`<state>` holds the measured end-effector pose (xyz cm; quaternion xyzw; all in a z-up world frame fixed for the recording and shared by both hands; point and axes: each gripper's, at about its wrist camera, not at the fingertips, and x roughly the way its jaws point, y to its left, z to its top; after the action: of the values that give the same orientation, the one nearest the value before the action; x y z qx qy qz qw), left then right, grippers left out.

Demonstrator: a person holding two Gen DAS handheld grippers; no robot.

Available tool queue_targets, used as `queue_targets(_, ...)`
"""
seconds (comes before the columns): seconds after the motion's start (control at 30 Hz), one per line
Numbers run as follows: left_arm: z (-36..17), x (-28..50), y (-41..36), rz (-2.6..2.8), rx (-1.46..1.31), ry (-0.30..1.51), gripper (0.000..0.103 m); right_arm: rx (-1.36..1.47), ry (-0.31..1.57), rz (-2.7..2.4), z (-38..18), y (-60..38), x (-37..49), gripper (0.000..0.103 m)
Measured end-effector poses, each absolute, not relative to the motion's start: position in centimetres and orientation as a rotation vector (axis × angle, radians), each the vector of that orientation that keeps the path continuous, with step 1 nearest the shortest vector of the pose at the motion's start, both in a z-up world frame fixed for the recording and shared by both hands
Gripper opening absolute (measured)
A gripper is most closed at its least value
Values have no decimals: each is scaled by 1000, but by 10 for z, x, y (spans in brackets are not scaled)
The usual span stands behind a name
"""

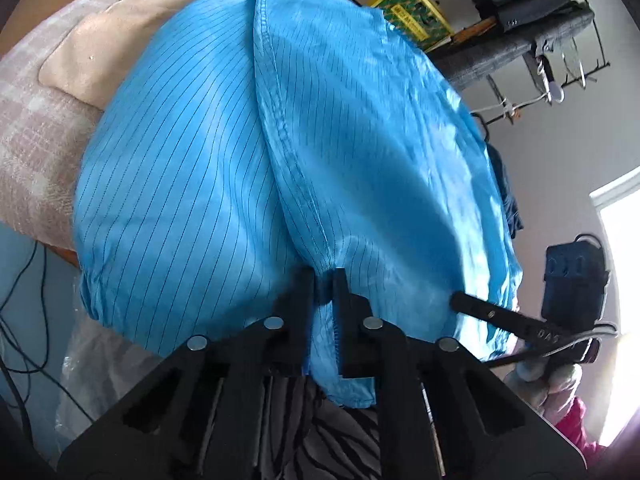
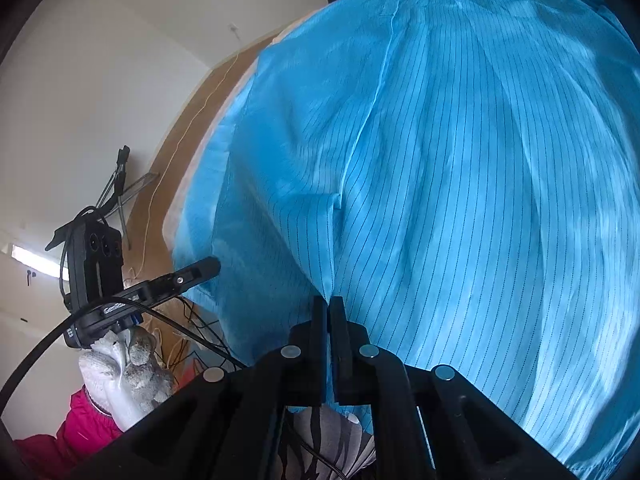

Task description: Fold large clothes

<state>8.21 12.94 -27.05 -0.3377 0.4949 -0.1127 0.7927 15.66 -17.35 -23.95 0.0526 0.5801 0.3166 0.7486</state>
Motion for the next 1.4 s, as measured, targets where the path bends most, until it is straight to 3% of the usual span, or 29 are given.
queue_targets(0.3, -239, 76, 164, -201, -624, 1015, 1, 100, 1300, 748, -244, -144, 151, 0)
queue_targets(0.53, -236, 83, 210, -127, -608, 1023, 1, 1, 1296, 810, -249, -79, 149, 0)
queue_targets(0.73, -245, 57, 203, -182, -580, 1069, 1, -134, 1309, 853, -245, -60, 137, 0)
queue_targets(0.83, -250, 55, 198, -166, -576, 1060, 1, -184, 1313, 851, -242, -68, 136, 8)
queue_targets(0.93, -251, 63, 195, -152, -560, 1058, 1, -173, 1283, 834, -230, -82, 144, 35)
queue_targets(1.1, -244, 71, 193, -192, -522, 1086, 1, -96, 1243, 753, -214, -104, 173, 36)
queue_targets(1.17, -235, 69, 194, -210, -508, 1101, 6, -59, 1235, 720, -213, -111, 186, 36)
queue_targets(1.23, -223, 68, 200, -219, -508, 1078, 19, -8, 1244, 705, -216, -113, 200, 36)
queue_targets(1.4, -200, 111, 224, -207, -566, 1034, 21, 33, 1256, 682, -226, -113, 220, 36)
